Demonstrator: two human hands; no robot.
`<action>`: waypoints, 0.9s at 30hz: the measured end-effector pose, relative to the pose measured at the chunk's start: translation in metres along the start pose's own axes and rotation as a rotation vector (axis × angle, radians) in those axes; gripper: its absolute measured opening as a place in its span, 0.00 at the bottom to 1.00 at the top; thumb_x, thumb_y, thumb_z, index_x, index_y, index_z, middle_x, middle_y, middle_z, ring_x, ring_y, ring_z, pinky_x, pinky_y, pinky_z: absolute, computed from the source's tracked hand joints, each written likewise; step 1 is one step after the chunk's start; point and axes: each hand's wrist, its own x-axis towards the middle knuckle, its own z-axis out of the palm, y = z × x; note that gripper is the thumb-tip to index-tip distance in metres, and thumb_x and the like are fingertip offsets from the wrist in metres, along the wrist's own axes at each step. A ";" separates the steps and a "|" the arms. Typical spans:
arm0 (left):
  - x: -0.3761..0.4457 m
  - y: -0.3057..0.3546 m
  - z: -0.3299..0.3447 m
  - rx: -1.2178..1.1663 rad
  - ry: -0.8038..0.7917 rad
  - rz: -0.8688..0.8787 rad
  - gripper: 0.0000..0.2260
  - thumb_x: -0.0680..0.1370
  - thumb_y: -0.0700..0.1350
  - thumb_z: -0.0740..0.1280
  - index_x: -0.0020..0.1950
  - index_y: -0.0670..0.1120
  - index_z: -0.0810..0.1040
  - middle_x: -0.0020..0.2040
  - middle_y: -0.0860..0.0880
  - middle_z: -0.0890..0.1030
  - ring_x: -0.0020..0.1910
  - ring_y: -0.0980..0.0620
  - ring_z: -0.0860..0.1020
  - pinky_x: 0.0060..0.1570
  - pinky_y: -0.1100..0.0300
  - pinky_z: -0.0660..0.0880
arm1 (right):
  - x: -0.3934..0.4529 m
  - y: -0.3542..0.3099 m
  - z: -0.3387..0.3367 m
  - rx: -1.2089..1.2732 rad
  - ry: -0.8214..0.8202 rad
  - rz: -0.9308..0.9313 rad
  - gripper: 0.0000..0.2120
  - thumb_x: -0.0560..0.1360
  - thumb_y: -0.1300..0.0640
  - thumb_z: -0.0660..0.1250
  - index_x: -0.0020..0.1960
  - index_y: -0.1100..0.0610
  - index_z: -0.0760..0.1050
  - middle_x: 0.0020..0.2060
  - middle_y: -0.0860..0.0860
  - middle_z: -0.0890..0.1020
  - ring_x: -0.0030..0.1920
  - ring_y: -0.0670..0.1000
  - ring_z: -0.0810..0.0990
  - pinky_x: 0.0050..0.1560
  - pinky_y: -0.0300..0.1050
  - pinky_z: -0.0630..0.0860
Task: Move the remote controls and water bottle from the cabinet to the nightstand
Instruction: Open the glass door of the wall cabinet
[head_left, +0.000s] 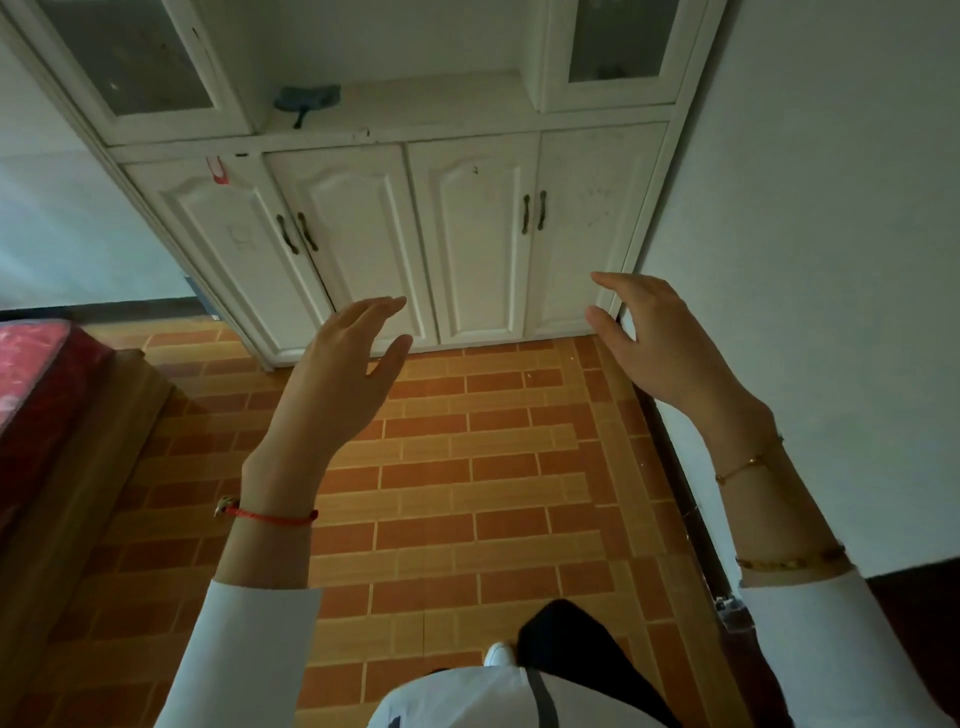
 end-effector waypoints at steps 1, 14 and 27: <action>0.013 -0.003 0.003 0.007 -0.009 0.002 0.21 0.81 0.51 0.60 0.74 0.48 0.68 0.71 0.48 0.72 0.71 0.49 0.69 0.68 0.58 0.63 | 0.011 0.004 0.002 -0.002 0.000 0.013 0.23 0.80 0.47 0.58 0.74 0.52 0.63 0.72 0.53 0.68 0.72 0.52 0.66 0.67 0.46 0.66; 0.205 -0.025 0.071 -0.030 -0.044 0.030 0.20 0.81 0.52 0.60 0.73 0.49 0.68 0.71 0.49 0.73 0.70 0.49 0.70 0.69 0.50 0.68 | 0.179 0.094 0.036 0.006 -0.033 0.061 0.24 0.80 0.46 0.57 0.74 0.51 0.63 0.72 0.52 0.68 0.72 0.52 0.66 0.67 0.45 0.64; 0.401 -0.028 0.100 0.000 0.031 -0.033 0.21 0.81 0.51 0.60 0.73 0.47 0.68 0.70 0.48 0.73 0.69 0.48 0.72 0.68 0.49 0.70 | 0.401 0.146 0.026 0.065 -0.037 -0.078 0.23 0.81 0.48 0.57 0.74 0.54 0.64 0.70 0.53 0.70 0.72 0.51 0.65 0.70 0.45 0.62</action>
